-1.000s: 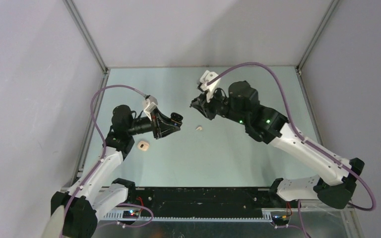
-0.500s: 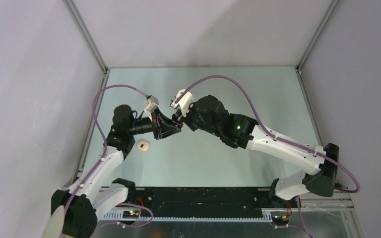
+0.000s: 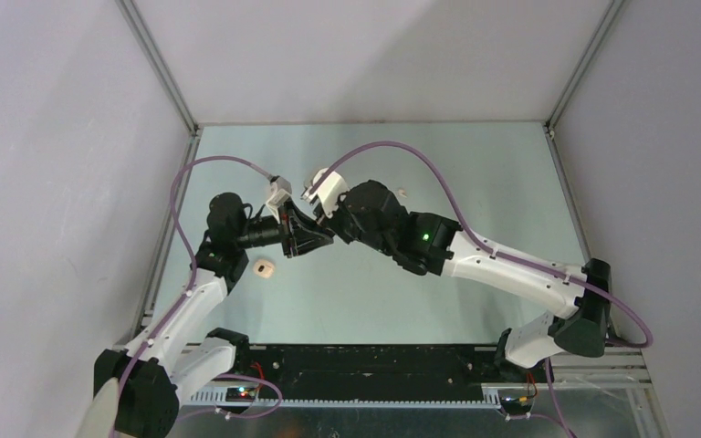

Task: Insert the wireless bluetooth earbuds into the charging case
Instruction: Insert the left earbud into the left side groove of the charging case.

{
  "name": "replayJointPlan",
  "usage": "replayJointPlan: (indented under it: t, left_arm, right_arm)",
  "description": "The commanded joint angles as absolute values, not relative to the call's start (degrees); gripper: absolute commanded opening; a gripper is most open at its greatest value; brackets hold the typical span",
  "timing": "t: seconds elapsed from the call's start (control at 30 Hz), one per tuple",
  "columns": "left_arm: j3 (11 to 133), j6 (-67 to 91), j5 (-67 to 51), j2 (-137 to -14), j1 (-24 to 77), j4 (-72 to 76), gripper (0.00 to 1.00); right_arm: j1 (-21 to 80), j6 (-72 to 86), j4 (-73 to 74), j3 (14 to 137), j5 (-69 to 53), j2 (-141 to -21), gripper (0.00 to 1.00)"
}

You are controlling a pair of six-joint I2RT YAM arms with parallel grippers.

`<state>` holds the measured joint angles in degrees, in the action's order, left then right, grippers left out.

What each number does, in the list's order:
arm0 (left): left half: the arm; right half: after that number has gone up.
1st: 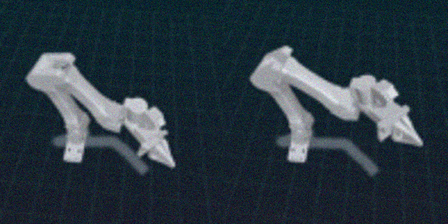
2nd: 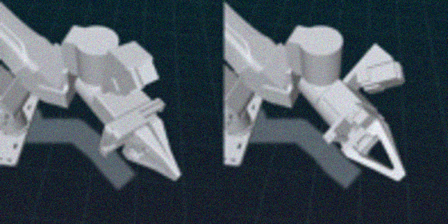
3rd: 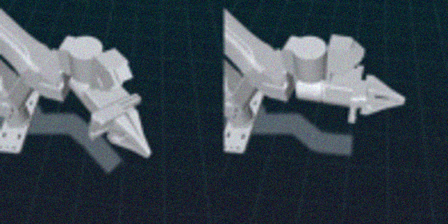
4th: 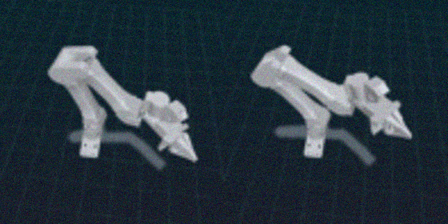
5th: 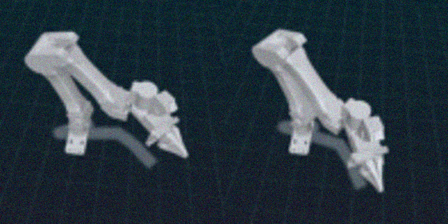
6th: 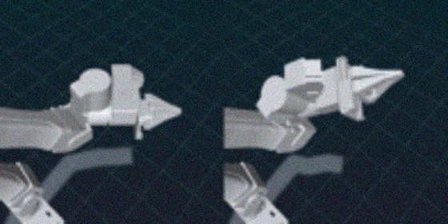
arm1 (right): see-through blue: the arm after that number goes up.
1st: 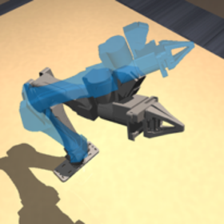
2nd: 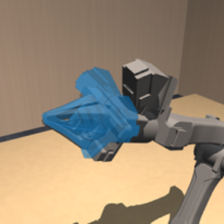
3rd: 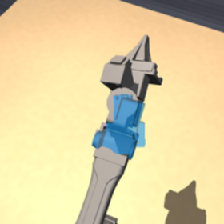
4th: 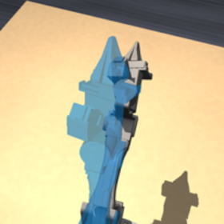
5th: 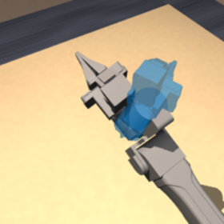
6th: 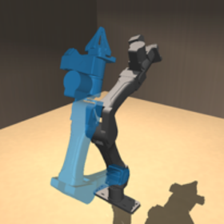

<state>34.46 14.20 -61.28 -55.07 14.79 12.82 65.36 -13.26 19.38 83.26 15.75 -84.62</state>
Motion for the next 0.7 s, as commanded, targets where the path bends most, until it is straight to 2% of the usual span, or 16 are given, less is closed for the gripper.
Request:
replayJointPlan:
  t: [0.0, 0.67]
  left_arm:
    - [34.6, 15.0, -62.6, -54.0, 15.1, 14.8, 0.06]
    - [34.6, 14.2, -62.7, -53.6, 15.1, 14.4, 0.04]
  right_arm:
    - [66.4, -11.9, 17.8, 86.9, 18.6, -85.2, 0.2]
    - [67.9, -12.2, 18.5, 88.0, 21.5, -87.3, 0.2]
